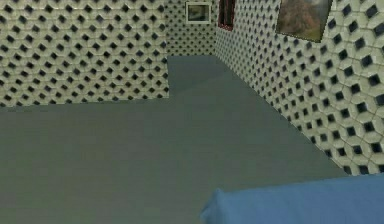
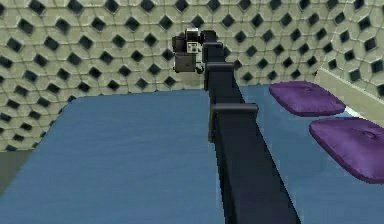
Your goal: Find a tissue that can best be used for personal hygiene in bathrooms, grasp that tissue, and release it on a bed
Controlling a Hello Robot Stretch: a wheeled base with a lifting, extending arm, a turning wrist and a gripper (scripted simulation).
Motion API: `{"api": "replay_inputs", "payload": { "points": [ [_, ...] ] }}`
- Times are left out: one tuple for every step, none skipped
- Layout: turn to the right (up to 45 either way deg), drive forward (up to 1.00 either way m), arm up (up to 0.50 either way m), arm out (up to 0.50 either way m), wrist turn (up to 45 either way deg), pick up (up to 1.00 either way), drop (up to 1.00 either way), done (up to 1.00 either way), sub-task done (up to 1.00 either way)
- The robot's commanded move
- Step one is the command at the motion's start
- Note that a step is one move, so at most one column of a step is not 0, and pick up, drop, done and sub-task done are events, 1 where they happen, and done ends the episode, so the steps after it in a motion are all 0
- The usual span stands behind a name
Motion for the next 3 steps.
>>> {"api": "replay_inputs", "payload": {
  "points": [
    [0.0, 0.0, 0.0, 0.0, 30.0, 0.0, 0.0, 0.0, 0.0],
    [0.0, 0.0, -0.22, 0.0, 0.0, 0.0, 0.0, 0.0, 0.0],
    [0.0, 0.0, -0.32, 0.0, 0.0, 0.0, 0.0, 0.0, 0.0]
  ]
}}
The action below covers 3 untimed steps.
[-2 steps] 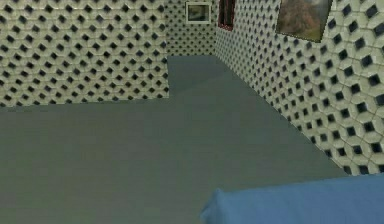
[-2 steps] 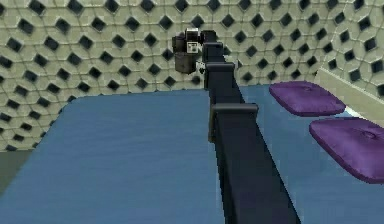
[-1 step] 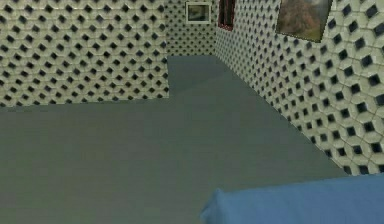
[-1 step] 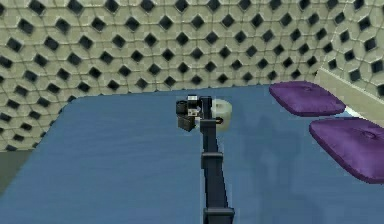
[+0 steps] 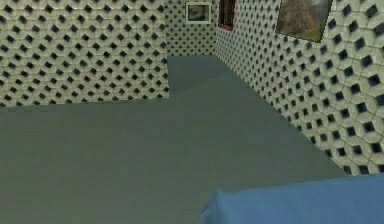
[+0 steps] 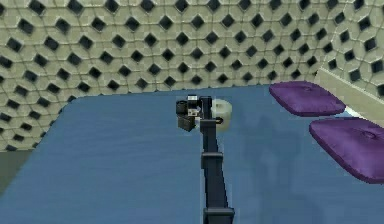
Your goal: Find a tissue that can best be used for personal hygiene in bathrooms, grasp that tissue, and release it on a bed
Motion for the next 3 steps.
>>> {"api": "replay_inputs", "payload": {
  "points": [
    [0.0, 0.0, 0.0, 0.0, 0.0, 0.0, 1.0, 0.0, 0.0],
    [0.0, 0.0, 0.1, 0.0, 0.0, 0.0, 0.0, 0.0, 0.0],
    [0.0, 0.0, 0.0, -0.08, 0.0, 0.0, 0.0, 0.0, 0.0]
  ]
}}
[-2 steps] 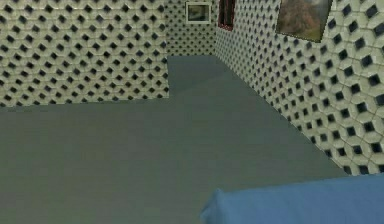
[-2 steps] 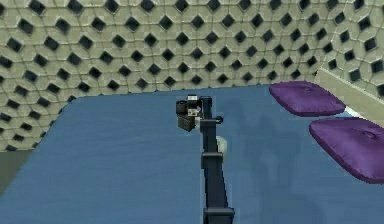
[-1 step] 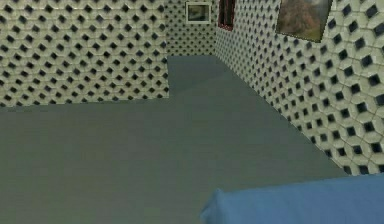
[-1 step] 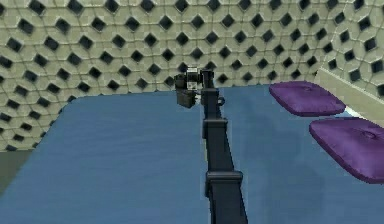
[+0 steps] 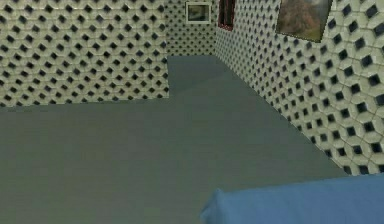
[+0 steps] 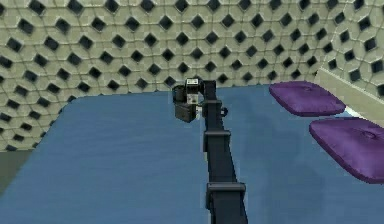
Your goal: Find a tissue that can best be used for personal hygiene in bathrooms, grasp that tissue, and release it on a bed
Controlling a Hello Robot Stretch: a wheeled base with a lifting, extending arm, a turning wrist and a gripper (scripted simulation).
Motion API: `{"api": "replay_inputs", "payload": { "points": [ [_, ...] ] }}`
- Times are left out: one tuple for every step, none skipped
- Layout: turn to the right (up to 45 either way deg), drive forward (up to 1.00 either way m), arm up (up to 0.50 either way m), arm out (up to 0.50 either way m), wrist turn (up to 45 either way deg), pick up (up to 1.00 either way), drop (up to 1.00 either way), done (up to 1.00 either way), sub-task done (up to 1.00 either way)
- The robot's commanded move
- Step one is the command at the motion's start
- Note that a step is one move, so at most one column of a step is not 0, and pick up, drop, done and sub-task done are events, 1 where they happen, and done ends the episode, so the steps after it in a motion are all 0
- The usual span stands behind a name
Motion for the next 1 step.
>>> {"api": "replay_inputs", "payload": {
  "points": [
    [0.0, 0.0, 0.0, 0.0, 0.0, 0.0, 0.0, 1.0, 0.0]
  ]
}}
